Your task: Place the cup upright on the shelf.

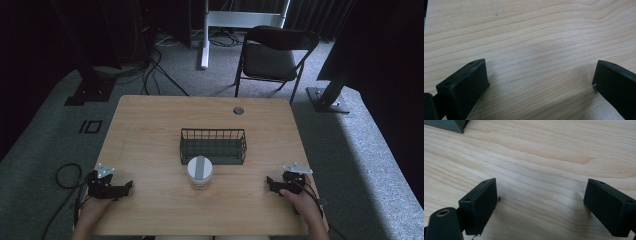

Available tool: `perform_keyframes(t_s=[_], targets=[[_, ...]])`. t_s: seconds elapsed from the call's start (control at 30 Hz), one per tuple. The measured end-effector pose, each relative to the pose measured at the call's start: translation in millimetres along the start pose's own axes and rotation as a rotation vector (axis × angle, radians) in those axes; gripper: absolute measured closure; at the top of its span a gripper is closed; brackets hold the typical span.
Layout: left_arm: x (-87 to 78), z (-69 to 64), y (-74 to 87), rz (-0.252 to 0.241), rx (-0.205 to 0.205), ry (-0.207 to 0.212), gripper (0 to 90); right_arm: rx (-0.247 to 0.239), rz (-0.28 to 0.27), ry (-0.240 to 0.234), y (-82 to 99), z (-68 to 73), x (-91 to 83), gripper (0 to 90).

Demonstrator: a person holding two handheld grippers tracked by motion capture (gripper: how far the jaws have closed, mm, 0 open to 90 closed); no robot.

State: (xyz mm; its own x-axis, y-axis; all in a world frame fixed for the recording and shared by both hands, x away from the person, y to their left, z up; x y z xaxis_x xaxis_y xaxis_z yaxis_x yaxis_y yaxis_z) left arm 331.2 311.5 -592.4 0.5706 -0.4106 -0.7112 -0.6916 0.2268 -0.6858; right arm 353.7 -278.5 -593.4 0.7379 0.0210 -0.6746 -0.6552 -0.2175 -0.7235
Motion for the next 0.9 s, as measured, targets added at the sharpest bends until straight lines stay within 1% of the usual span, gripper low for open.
perform_keyframes(t_s=[0.47, 0.83, 0.9], targets=[[-0.6, 0.0, 0.7, 0.002, -0.001, -0.002, 0.2, -0.005, -0.001, -0.004, 0.1, -0.4, 0.0, 11.5], [-0.6, 0.1, 0.6, 0.003, 0.001, -0.001, 0.1, 0.002, -0.001, 0.004, 0.2, 0.6, -0.7, 11.6], [-0.6, 0.1, 0.6, 0.003, 0.001, -0.001, 0.1, -0.006, -0.008, 0.005, -0.3, 1.6, -0.8, 12.2]])
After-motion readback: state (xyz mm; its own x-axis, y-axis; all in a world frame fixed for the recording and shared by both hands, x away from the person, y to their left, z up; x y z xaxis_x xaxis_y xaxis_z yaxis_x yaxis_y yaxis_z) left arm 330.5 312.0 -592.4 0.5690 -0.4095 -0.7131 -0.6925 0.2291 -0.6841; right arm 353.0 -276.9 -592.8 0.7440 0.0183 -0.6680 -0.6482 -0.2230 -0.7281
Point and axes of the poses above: each handheld gripper's, and its own axes: x roughly forward along the jaws, y roughly out of its underside, z roughly to its left, the point moved 6 cm from there along x, roughly forward along the jaws, and after that the axes turned 13 degrees about y, right-handed, at the moved point
